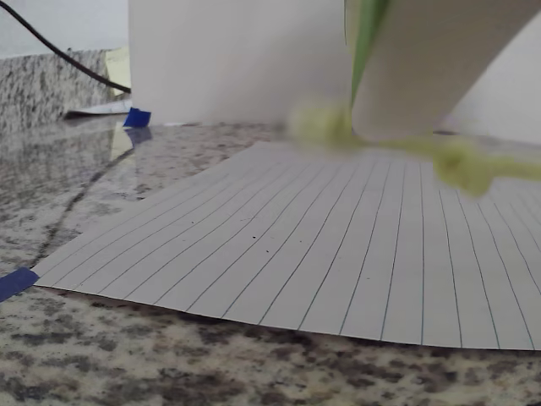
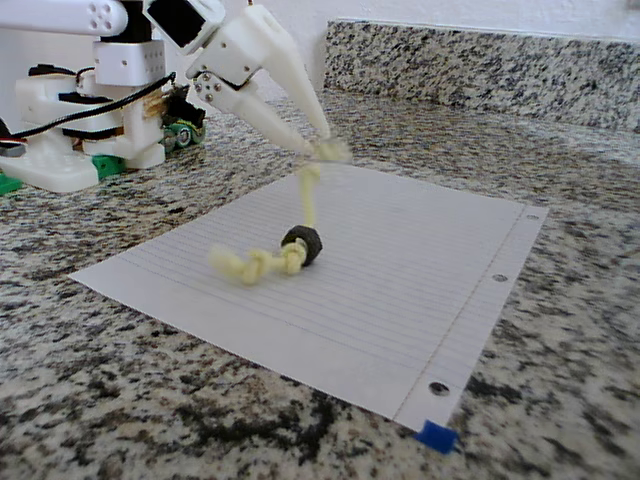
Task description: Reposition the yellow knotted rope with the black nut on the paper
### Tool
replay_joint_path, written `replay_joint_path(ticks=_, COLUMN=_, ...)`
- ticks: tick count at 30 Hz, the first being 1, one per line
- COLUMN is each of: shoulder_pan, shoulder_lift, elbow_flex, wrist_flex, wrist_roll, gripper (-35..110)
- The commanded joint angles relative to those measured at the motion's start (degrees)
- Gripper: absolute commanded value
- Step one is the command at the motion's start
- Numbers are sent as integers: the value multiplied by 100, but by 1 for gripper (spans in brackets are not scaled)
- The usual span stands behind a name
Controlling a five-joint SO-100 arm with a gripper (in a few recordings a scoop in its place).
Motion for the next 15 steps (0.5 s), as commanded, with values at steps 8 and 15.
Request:
replay_joint_path(ticks=8, shoulder_pan=18, shoulder_lift=26, elbow_flex=-44, wrist_flex=-545, wrist_roll=-387, gripper=31)
replay_joint_path(ticks=15, shoulder_pan=229, shoulder_lift=185, elbow_flex=-53, wrist_flex=-1055, wrist_roll=-1327, gripper=18)
